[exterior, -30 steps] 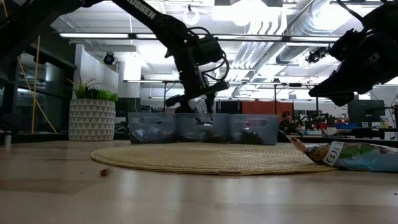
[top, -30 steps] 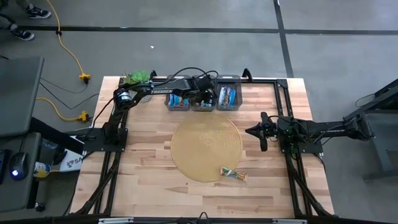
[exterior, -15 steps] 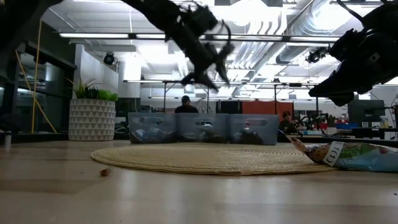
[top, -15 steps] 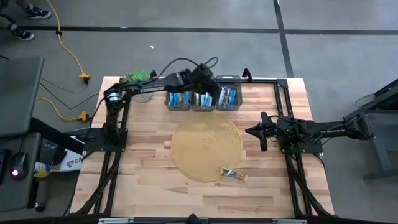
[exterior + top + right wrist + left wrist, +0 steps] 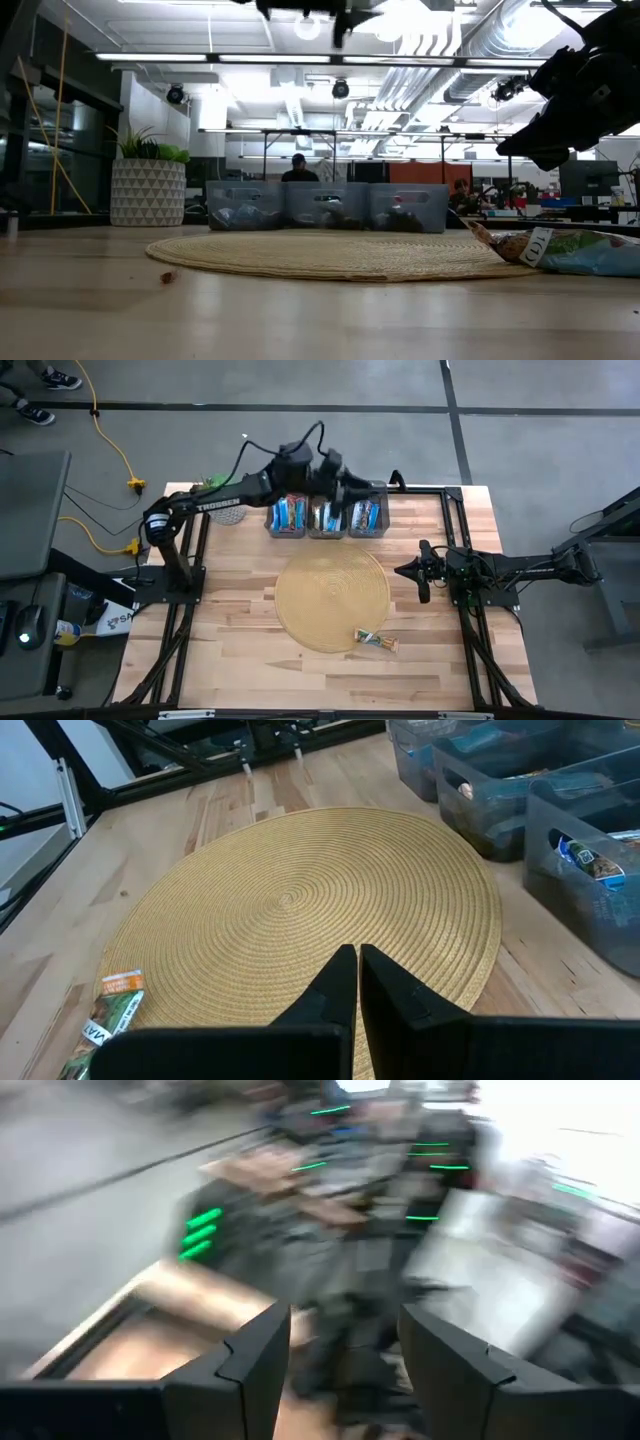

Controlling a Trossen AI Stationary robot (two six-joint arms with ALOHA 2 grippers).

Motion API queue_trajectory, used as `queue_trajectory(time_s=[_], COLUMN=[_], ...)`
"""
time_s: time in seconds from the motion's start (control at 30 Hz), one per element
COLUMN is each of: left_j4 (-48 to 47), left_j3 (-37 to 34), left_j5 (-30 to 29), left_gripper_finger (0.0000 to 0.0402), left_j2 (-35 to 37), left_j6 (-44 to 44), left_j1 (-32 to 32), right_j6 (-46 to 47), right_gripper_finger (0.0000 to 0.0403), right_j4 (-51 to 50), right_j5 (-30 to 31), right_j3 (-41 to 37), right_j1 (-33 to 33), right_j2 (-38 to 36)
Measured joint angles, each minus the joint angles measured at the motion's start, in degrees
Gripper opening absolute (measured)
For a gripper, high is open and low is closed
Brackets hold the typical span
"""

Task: Pick and place Granola Bars by type
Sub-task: Put the orange granola bar into the center black bin

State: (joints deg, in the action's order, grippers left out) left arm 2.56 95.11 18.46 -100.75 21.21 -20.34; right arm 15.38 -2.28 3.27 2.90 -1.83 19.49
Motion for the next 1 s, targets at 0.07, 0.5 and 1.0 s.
queue_trajectory(time_s=[0.07,0.5,1.0], left_j4=[4.2,4.24,9.35], left_j3=[0.0,-0.09,2.33], left_j5=[7.7,2.34,-11.48], left_gripper_finger=[0.0184,0.0184,0.0184], left_j2=[0.1,0.09,0.04], left_j6=[-4.12,-15.04,-20.18], left_j1=[1.4,14.81,25.12], right_j6=[0.02,0.02,0.01], right_gripper_finger=[0.0,0.0,0.0], right_j4=[0.0,0.0,0.0], right_j5=[-0.02,-0.02,-0.01], right_j3=[0.0,0.0,0.0], right_j1=[0.0,0.0,-0.01], right_j2=[0.0,0.0,0.0])
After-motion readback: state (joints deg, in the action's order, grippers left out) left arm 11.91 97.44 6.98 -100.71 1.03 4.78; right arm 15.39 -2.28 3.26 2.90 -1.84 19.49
